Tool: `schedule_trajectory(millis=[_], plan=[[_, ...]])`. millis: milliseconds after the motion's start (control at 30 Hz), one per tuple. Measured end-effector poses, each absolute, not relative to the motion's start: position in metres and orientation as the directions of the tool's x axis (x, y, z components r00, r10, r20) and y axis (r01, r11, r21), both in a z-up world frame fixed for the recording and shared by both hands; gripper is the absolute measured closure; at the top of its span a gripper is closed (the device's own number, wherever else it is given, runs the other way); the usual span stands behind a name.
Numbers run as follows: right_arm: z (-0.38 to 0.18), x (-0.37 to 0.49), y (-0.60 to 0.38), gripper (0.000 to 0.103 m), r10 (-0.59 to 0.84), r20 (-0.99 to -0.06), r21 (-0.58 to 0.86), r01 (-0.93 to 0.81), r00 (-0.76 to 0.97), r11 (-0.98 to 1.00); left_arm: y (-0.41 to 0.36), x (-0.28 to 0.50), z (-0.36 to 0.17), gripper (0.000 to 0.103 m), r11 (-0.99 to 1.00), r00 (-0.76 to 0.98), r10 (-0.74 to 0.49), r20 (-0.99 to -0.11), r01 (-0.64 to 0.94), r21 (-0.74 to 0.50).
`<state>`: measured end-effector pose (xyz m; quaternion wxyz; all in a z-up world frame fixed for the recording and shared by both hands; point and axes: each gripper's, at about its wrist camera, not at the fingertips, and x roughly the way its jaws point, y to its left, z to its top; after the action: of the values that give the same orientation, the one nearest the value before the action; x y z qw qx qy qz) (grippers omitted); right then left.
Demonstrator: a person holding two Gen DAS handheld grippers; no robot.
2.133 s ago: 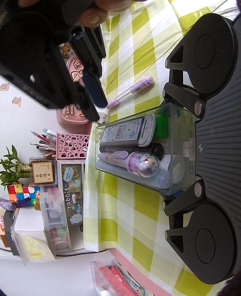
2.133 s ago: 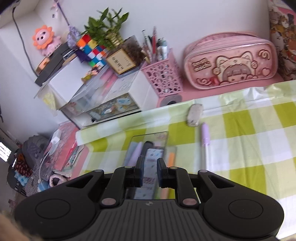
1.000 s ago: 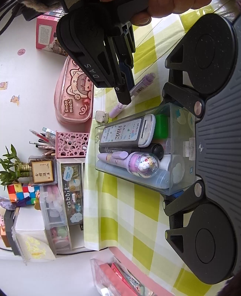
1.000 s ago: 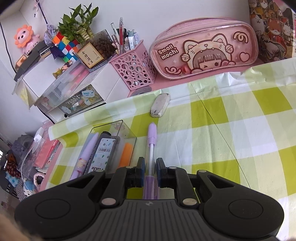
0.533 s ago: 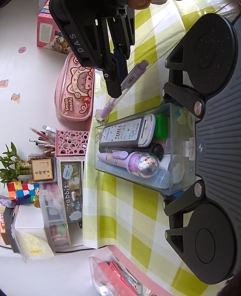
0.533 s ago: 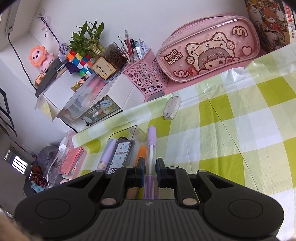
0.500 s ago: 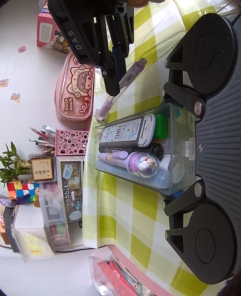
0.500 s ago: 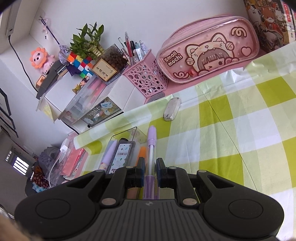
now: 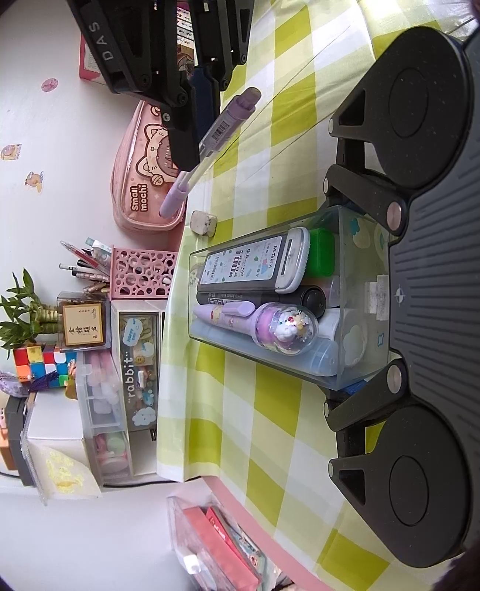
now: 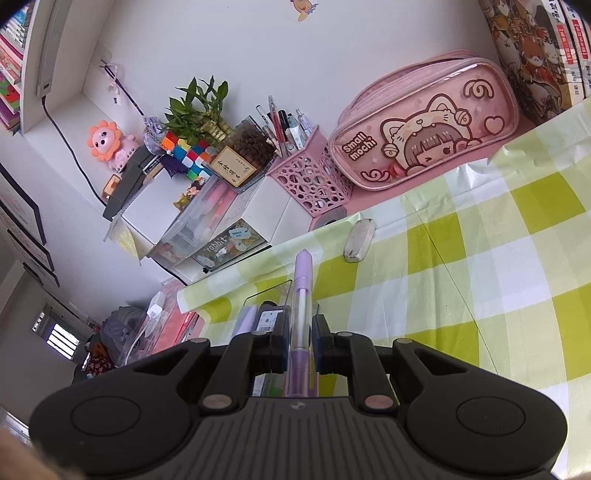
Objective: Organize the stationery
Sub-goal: 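Lift the clear-barrel lilac pen and carry it over the clear box, then lower the clear-barrel pen into the clear box and open the right tool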
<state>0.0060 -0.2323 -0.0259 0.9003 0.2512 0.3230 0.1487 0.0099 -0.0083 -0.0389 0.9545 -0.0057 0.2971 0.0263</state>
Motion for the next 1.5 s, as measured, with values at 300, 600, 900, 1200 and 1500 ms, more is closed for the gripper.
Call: schedule_trajectory(millis=[300, 600, 900, 1200, 1500], plan=[[-0.011, -0.001, -0.215, 0.096, 0.479, -0.476, 0.546, -0.18, 0.738, 0.819, -0.009, 0.009, -0.039, 0.03, 0.999, 0.823, 0.047, -0.566, -0.054, 0.004], [-0.012, -0.002, -0.204, 0.096, 0.501, -0.481, 0.546, -0.201, 0.719, 0.813, -0.009, 0.008, -0.039, 0.03, 0.999, 0.823, 0.047, -0.565, -0.054, 0.005], [-0.014, 0.0, -0.198, 0.096, 0.524, -0.474, 0.551, -0.225, 0.708, 0.803, -0.009, 0.008, -0.039, 0.03, 0.999, 0.824, 0.048, -0.565, -0.054, 0.006], [-0.021, 0.004, -0.19, 0.096, 0.552, -0.473, 0.561, -0.249, 0.687, 0.79, -0.009, 0.008, -0.039, 0.03, 0.999, 0.824, 0.048, -0.565, -0.054, 0.006], [-0.023, 0.007, -0.181, 0.096, 0.564, -0.477, 0.559, -0.262, 0.675, 0.787, -0.008, 0.008, -0.038, 0.03, 0.999, 0.826, 0.044, -0.562, -0.05, 0.004]])
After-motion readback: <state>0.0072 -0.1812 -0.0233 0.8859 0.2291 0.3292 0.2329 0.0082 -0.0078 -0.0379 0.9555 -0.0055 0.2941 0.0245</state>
